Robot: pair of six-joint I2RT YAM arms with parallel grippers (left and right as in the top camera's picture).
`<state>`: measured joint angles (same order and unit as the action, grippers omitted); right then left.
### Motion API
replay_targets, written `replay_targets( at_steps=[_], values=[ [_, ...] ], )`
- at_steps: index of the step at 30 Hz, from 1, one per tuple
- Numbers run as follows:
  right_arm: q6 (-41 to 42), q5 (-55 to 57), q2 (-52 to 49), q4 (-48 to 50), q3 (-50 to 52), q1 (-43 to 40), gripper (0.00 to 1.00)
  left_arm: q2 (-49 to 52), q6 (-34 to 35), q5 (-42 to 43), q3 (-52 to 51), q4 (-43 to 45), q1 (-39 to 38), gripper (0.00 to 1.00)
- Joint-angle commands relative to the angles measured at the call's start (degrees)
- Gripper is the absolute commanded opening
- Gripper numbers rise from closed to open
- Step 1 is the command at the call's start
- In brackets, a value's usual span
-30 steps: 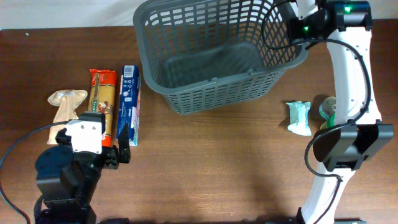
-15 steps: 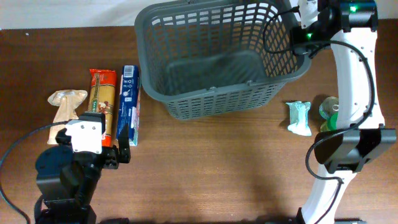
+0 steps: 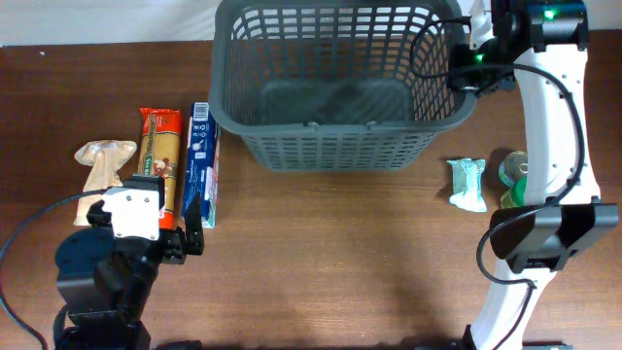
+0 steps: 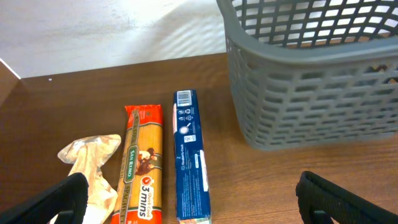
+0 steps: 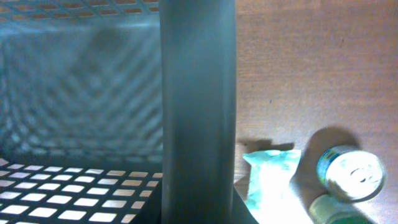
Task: Pack container
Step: 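Pull the grey basket rightward and down with the right gripper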
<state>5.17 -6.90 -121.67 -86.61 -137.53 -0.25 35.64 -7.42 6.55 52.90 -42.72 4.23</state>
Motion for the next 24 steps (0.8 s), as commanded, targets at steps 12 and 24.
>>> replay_targets(
  at_steps=[12,24],
  values=[
    [6.75,8.48,-2.03,-4.04,1.57,-0.90,0.06,-0.13,0.31,-0.81,0.81,-0.02,-0.22,0.99],
    [-3.02,10.99,-2.03,-2.64,1.57,-0.90,0.06,-0.13,0.28,-0.81,0.81,-0.02,-0.22,0.99]
  ],
)
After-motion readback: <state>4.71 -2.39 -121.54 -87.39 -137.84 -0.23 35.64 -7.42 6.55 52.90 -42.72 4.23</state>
